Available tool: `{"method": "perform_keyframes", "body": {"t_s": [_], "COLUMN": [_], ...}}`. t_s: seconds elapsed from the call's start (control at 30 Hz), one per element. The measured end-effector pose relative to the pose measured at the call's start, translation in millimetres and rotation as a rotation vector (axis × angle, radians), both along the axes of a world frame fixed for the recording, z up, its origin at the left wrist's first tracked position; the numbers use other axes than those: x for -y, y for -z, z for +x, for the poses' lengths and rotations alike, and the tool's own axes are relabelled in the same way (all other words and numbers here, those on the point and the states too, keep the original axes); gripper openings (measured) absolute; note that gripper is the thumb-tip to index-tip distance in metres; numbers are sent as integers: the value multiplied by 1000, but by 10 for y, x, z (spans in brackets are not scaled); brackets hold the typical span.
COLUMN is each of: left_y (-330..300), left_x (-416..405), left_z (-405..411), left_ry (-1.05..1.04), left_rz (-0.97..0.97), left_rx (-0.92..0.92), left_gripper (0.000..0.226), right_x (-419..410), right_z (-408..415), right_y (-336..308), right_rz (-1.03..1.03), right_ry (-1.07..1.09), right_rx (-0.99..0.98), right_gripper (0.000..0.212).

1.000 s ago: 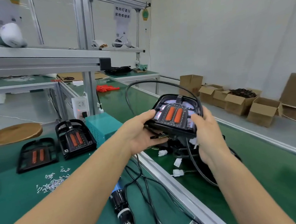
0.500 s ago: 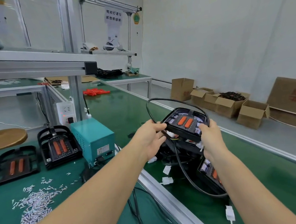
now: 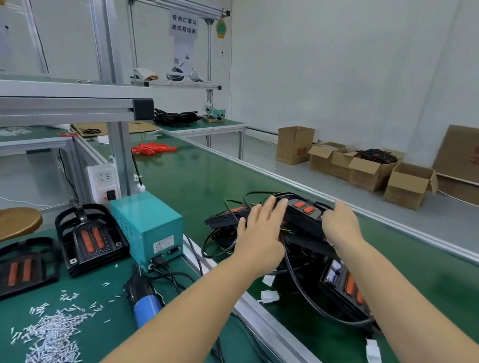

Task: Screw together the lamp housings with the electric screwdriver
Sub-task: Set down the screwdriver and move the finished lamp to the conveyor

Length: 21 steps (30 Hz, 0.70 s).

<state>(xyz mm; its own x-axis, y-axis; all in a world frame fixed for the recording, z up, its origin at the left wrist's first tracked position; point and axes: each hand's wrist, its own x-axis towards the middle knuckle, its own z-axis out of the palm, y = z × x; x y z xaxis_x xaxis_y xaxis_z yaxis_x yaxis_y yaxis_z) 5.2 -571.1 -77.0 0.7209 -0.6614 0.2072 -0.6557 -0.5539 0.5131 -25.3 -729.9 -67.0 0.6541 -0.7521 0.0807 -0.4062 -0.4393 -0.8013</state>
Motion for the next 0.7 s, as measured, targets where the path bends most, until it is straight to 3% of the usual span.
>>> {"method": "perform_keyframes", "body": {"t_s": [0.07, 0.23, 0.7], "left_y": [48, 135, 133], "left_x": [16, -3, -26], "left_z": [13, 83, 49], "left_ry": [32, 11, 36], "left_rz": [102, 203, 306], "left_rx": [54, 84, 61], "left_gripper": [80, 80, 72], "right_x": [-27, -98, 16], "right_z": [-16, -70, -32], "right_y": [-24, 33, 70], "right_rz": [-193, -475, -432], "right_ry": [-129, -307, -322], "right_rx": [-28, -231, -293], "right_gripper": [28, 51, 45]}}
